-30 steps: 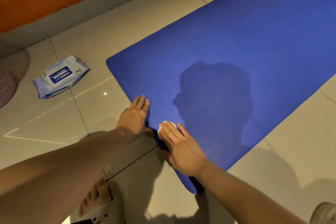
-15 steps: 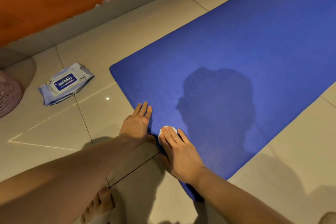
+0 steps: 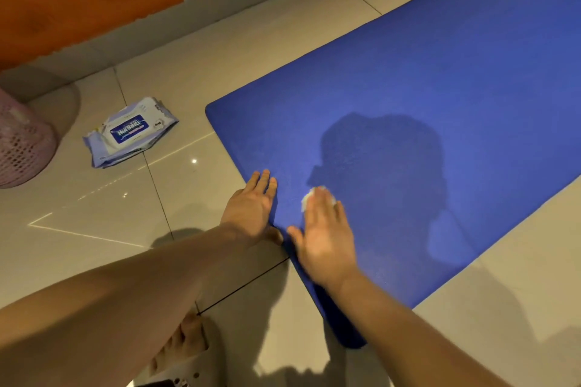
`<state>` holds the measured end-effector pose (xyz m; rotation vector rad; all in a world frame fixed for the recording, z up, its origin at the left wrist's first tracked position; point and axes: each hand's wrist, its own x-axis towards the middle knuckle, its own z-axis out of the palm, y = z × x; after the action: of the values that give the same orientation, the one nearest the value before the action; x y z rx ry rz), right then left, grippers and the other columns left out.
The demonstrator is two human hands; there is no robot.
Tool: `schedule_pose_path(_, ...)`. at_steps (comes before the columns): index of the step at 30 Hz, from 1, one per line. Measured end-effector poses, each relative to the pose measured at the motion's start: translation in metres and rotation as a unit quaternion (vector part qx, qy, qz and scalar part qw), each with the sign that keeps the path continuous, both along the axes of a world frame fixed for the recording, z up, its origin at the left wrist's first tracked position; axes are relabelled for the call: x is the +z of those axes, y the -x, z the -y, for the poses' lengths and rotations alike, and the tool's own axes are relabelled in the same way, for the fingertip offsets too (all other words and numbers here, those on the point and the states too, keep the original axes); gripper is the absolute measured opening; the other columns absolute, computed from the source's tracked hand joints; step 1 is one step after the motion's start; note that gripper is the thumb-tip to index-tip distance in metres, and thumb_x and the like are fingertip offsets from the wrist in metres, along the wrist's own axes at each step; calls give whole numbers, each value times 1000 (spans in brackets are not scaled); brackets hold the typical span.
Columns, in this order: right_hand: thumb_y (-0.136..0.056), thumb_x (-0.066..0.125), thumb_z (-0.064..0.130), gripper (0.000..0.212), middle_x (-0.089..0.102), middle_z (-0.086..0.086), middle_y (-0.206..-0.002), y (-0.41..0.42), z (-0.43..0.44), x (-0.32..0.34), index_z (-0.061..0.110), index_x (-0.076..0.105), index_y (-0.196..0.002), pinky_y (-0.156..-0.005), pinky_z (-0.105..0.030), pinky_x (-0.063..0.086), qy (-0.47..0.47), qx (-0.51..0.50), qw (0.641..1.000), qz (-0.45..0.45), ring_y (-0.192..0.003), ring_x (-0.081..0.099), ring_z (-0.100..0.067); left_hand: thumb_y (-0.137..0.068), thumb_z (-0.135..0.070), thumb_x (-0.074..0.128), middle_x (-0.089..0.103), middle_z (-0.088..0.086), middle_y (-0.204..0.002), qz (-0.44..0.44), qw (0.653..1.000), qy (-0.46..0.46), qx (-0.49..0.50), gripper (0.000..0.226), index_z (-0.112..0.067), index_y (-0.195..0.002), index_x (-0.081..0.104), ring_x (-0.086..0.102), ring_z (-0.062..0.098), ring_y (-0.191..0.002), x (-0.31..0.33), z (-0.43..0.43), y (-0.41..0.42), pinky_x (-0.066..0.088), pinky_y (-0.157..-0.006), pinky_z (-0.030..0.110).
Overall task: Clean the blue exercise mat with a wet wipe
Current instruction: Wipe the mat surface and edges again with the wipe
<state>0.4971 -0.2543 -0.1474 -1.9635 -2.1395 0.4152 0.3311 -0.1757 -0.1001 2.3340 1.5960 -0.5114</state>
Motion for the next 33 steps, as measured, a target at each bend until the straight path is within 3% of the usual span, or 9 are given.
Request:
schedule_pose_path(2, -95, 57, 28, 64, 37, -19, -157, 13, 27, 0, -1, 40, -149, -117, -50, 31, -16, 125, 992, -9, -150, 28, -36, -79, -68, 73, -9, 7, -171, -6, 1000, -7, -4, 126, -13, -164, -2, -5, 24, -158, -3, -1, 1, 26, -121, 34)
schedule_pose_path(5, -100, 46, 42, 66, 34, -14, -160, -22, 16, 1, 4, 36, -153, -119, -50, 28, -34, 245, 966, 71, -152, 24, -30, -76, -74, 72, -10, 5, -171, 15, 1000, 2, 7, 129, -15, -164, -1, -7, 23, -158, -5, -1, 2, 26, -121, 34)
schedule_pose_path(10, -99, 17, 67, 86, 31, -15, -160, -111, -50, 1, 1, 34, -152, -119, -51, 24, 41, -16, 985, 166, -152, 21, -31, -75, -76, 71, -11, 4, -171, 16, 1000, 2, 5, 130, -15, -164, -2, -9, 23, -158, -8, -1, 4, 23, -122, 34)
schedule_pose_path(14, -95, 9, 71, 98, 22, -23, -164, -76, -61, 8, -6, 23, -156, -124, -49, 16, 71, -114, 986, 98, -153, 16, -37, -74, -76, 72, -9, 5, -171, -2, 1000, 1, -1, 132, -14, -164, -1, -6, 25, -158, -9, -2, 2, 27, -120, 34)
schedule_pose_path(19, -97, 60, 38, 67, 43, -22, -152, 5, -6, -2, -6, 44, -145, -119, -50, 28, -36, 93, 992, -80, -146, 33, -39, -91, -56, 64, -11, 5, -171, -10, 1000, -16, -6, 106, -15, -163, -2, -7, 23, -158, -9, -4, 3, 29, -119, 32)
schedule_pose_path(21, -98, 58, 37, 64, 43, -17, -155, -13, -2, -2, -1, 44, -148, -119, -49, 29, -60, 227, 972, -32, -149, 31, -32, -85, -66, 66, -13, 4, -171, -9, 1000, -8, -4, 117, -15, -164, -4, -9, 21, -158, -11, -4, 3, 28, -119, 31)
schedule_pose_path(23, -101, 47, 47, 67, 35, -12, -161, -49, -22, -5, 6, 38, -154, -120, -52, 28, -64, 275, 957, 66, -152, 25, -27, -79, -73, 68, -15, 3, -170, -20, 1000, 6, -4, 125, -16, -164, -5, -11, 21, -158, -10, -3, 3, 28, -119, 31)
schedule_pose_path(29, -102, 16, 65, 86, 21, -18, -165, -90, -84, 1, -1, 22, -157, -124, -51, 14, 52, -43, 985, 158, -154, 14, -32, -81, -69, 67, -16, 3, -171, -18, 1000, 7, -2, 122, -16, -164, -6, -11, 21, -158, -8, -1, 1, 26, -119, 31)
schedule_pose_path(33, -101, 29, 57, 83, 25, -26, -162, -16, -66, -1, -7, 27, -154, -124, -50, 18, 29, -52, 997, 56, -152, 19, -39, -83, -68, 66, -13, 5, -171, -26, 1000, 5, -5, 120, -14, -164, -4, -9, 23, -158, -9, -2, 1, 25, -119, 31)
